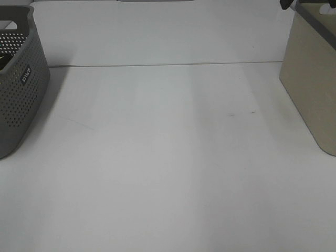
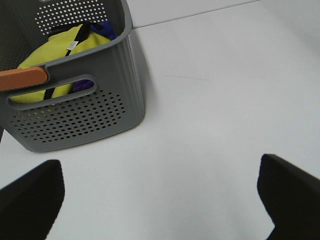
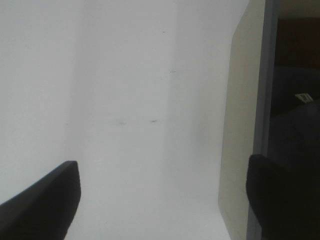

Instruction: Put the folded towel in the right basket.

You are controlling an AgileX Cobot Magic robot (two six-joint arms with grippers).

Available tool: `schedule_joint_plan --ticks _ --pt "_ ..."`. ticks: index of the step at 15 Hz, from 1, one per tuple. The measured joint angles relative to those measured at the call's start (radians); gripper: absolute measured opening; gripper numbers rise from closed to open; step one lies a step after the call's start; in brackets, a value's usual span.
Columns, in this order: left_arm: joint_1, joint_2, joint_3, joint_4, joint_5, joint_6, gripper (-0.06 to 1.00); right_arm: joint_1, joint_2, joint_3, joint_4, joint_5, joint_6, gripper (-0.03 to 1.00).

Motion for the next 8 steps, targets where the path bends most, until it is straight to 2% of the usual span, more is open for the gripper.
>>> schedule_joint_plan --ticks 4,8 --pt "0.000 0.000 0.000 0.000 0.000 0.000 0.99 0.000 -0.197 0.246 0.006 0.000 0.009 0.83" --pt "0.000 0.000 0.000 0.000 0.000 0.000 0.99 0.000 -0.449 0.618 0.006 -0.001 0.009 0.83"
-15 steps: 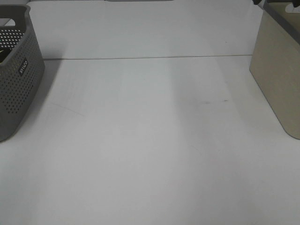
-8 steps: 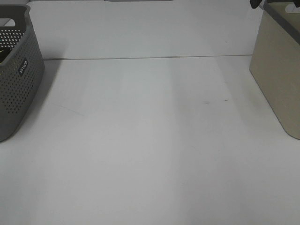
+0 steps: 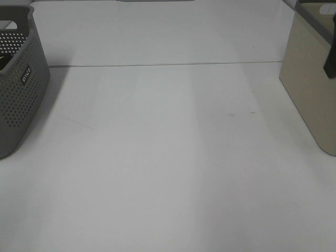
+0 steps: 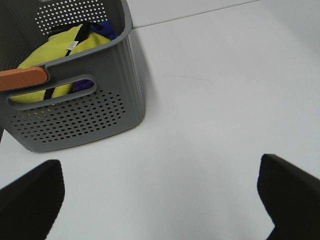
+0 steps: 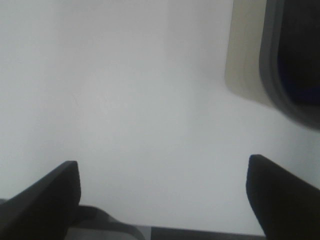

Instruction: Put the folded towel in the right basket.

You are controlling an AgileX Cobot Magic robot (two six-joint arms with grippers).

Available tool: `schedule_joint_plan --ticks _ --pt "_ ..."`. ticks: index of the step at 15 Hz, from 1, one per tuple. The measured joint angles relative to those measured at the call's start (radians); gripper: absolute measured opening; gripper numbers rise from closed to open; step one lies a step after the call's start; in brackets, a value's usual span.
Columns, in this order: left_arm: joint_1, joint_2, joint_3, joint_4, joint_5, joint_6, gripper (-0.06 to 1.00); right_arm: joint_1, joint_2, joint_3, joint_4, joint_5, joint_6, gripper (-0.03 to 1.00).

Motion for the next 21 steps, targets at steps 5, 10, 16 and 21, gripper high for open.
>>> schedule_joint_plan --ticks 5,10,16,21 --pt "0.000 0.000 0.000 0.000 0.000 0.000 0.99 0.000 -0.384 0.502 -0.010 -0.020 0.009 0.83" --pt "0.000 0.000 0.000 0.000 0.000 0.000 0.99 0.000 -0.720 0.683 -0.011 -0.089 0.009 0.83" --pt "0.000 0.000 0.000 0.000 0.000 0.000 0.99 0.000 -1.210 0.750 0.005 -0.155 -0.047 0.81" --pt "0.000 0.000 0.000 0.000 0.000 0.000 0.99 0.000 -1.377 0.754 0.008 -0.153 -0.047 0.79"
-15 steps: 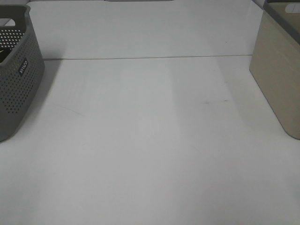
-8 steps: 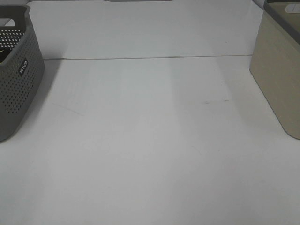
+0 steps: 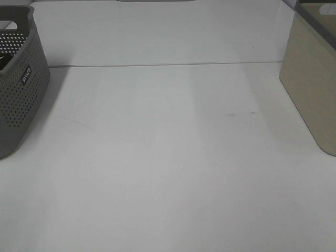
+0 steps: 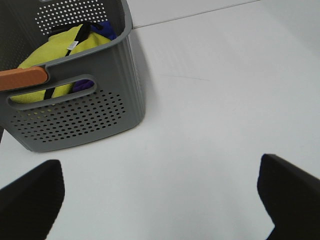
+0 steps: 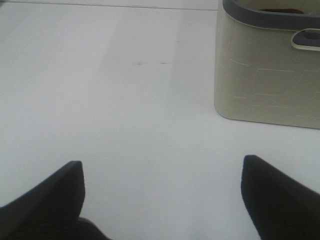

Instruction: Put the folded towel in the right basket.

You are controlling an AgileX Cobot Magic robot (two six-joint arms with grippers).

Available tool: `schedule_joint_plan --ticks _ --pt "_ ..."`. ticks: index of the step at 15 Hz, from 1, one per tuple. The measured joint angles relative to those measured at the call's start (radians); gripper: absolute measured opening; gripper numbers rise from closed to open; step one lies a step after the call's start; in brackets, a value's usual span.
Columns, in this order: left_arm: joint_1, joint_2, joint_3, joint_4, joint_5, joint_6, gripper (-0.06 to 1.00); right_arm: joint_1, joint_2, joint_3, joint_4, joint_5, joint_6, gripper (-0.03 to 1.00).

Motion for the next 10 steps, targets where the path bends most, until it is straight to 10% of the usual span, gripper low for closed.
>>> schedule_joint_plan --ticks 10 --pt "0.000 0.000 0.000 0.000 0.000 0.000 0.99 -0.159 0.000 0.000 0.014 0.000 0.000 0.79"
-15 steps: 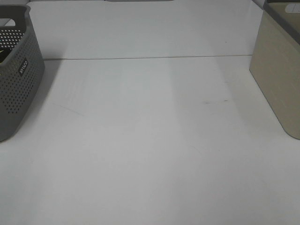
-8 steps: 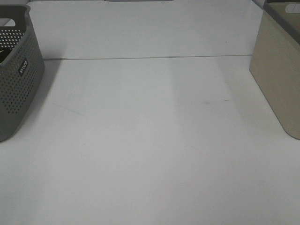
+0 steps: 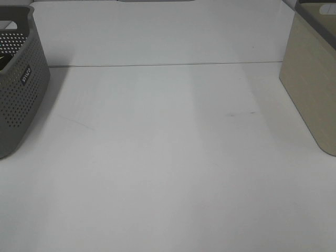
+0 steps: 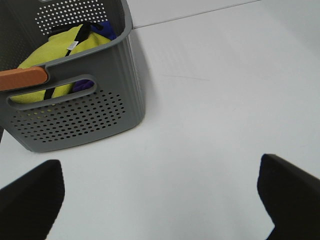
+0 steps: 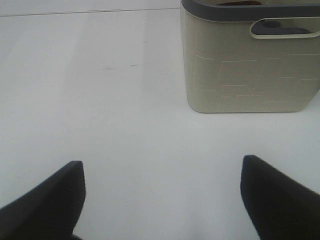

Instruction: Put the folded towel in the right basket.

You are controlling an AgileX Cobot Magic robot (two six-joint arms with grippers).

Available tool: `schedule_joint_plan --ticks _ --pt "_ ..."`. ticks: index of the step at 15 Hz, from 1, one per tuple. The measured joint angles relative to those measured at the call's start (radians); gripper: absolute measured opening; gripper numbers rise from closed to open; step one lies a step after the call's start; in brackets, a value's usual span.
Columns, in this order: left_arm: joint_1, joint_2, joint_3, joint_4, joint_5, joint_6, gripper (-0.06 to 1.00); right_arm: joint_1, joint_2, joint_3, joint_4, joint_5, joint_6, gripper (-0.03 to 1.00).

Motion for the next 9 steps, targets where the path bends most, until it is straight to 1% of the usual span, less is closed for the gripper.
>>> schedule_joint_plan --ticks 9 --pt "0.000 0.000 0.000 0.000 0.000 0.000 0.99 0.008 0.000 0.000 0.004 0.000 0.000 0.79"
